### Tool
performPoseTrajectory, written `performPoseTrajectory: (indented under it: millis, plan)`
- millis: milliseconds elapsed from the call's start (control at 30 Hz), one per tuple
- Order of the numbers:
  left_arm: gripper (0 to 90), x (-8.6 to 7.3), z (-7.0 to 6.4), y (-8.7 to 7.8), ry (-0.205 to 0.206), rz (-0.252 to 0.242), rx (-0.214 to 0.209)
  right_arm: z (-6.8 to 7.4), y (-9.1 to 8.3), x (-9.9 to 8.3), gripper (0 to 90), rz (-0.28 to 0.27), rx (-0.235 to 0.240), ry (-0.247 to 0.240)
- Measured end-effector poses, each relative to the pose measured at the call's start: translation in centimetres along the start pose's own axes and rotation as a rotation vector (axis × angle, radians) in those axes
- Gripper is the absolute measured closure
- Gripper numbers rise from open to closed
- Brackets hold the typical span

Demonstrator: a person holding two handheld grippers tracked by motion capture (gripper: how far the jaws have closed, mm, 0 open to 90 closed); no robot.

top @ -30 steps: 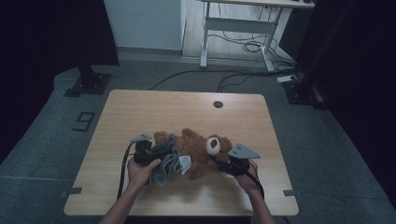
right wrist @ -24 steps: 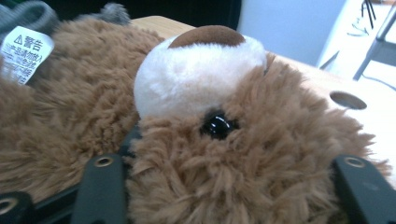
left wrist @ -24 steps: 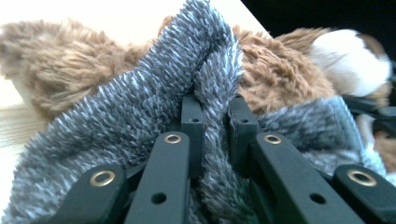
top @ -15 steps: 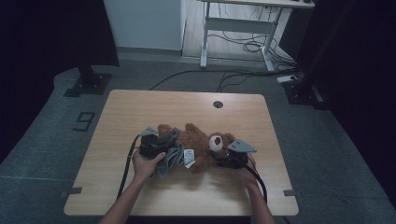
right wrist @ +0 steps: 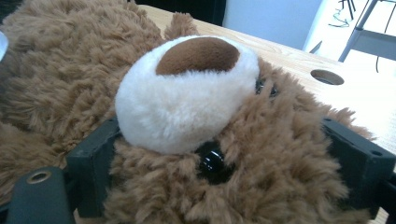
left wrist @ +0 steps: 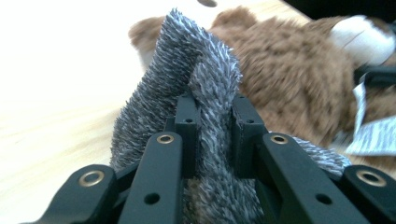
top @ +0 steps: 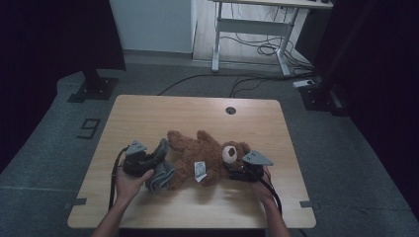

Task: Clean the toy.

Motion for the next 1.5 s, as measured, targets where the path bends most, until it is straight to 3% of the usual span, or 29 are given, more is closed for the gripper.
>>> performPoseTrajectory:
  millis: [167,333,367,400,533,633,733,800,833,867,1067,1200,1333,1500]
  plan:
    - [76.2,-2.5,1.2,-3.5,-0.002,0.005,0.08,0.0,-0.1,-0.1,12.6,0.002,0.0,0.002]
    - [75.8,-5.9,3.2,-6.3,-0.023,0.057,0.174,0.0,-0.1,-0.1,12.6,0.004,-0.004,0.008]
    - [75.6,-7.1,4.0,-7.0,-0.031,0.088,0.208,0.0,-0.1,-0.1,12.6,0.005,-0.004,0.008]
    - [74.9,-7.1,4.0,-7.0,-0.031,0.088,0.208,0.0,-0.1,-0.1,12.6,0.005,-0.004,0.008]
    - [69.6,-9.0,4.7,-6.7,-0.047,0.169,0.229,0.0,-0.1,-0.1,12.6,0.006,-0.008,0.014]
    - [52.9,-8.7,4.5,-5.9,-0.054,0.165,0.228,0.1,-0.2,-0.2,12.6,0.008,-0.011,0.012]
    - [40.3,-6.6,3.4,-5.5,-0.042,0.114,0.188,0.1,-0.3,-0.2,12.6,0.002,-0.013,0.002]
    - [34.7,-5.2,2.4,-5.0,-0.02,0.093,0.155,0.2,-0.5,-0.3,12.6,-0.001,-0.008,0.003]
    - [33.7,-4.0,1.2,-4.0,0.003,0.09,0.113,0.2,-0.6,-0.3,12.6,-0.001,-0.006,0.005]
    - [33.0,-4.0,1.2,-4.0,0.003,0.09,0.113,0.2,-0.6,-0.3,12.6,-0.001,-0.006,0.005]
    - [30.9,-1.7,-2.4,1.2,0.057,0.111,-0.007,0.1,-0.8,-0.1,10.6,0.002,0.01,0.032]
    - [29.0,-0.8,-3.8,4.8,0.047,0.133,-0.068,-0.1,-1.4,0.1,9.6,0.001,0.014,0.045]
    - [28.3,-0.7,-4.3,7.2,0.048,0.173,-0.087,-0.6,-2.3,0.2,9.5,-0.007,0.017,0.065]
    - [28.9,-0.8,-4.3,8.5,-0.023,0.175,-0.17,-2.1,-3.2,-0.3,9.8,0.015,0.005,0.12]
Point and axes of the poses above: each handheld gripper's, and its own axes: y roughly forward along the jaws, x roughly out of its top, z roughly to its left, the point moved 10 cm from there along y, roughly forward along the jaws, and after that the axes turned 15 degrees about -x, right-handed, at the moved point
